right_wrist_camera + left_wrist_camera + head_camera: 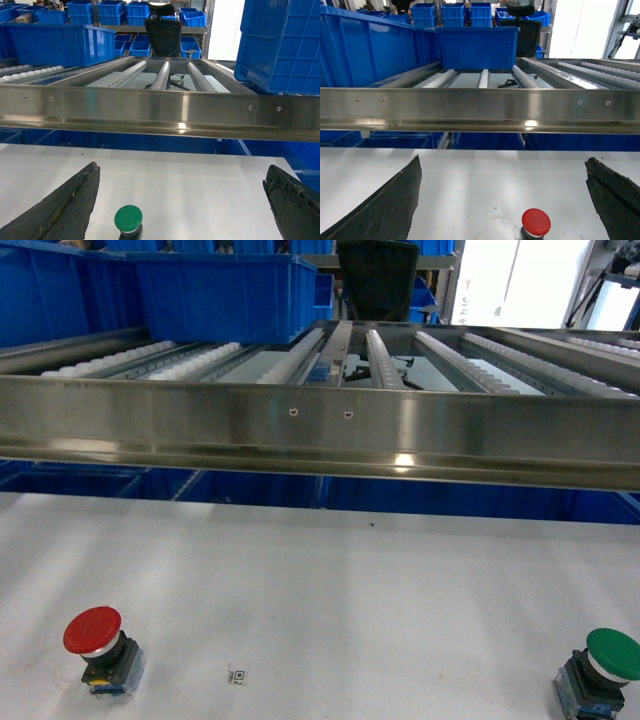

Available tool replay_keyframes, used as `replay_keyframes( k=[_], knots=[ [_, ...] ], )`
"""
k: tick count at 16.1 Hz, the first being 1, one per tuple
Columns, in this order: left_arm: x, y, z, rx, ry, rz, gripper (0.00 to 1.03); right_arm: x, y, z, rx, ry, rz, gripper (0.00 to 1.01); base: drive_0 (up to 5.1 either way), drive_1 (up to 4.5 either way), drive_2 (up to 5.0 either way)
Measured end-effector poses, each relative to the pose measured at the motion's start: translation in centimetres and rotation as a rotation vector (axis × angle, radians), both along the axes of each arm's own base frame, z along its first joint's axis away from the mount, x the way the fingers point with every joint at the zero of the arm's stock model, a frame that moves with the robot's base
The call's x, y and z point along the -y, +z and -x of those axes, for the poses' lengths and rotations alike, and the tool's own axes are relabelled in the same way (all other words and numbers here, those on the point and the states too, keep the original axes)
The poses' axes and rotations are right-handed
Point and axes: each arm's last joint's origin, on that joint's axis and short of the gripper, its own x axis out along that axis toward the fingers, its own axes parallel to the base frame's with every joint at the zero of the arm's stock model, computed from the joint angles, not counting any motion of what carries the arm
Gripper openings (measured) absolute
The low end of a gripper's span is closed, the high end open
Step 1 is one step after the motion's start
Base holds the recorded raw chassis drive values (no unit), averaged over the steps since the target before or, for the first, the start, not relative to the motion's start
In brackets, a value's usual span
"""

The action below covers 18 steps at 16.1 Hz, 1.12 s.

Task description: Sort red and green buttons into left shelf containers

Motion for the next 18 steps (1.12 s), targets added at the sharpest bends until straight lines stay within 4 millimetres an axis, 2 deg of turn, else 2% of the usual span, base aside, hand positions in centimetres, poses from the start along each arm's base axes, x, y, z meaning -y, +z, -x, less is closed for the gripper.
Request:
replay_keyframes(
  k=[18],
  knots=[
    [0.00, 0.00, 0.00, 0.000, 0.000, 0.000, 0.98, 0.00, 0.00, 0.00, 0.000, 0.000, 0.000, 0.98, 0.0, 0.00, 0.0]
  ],
)
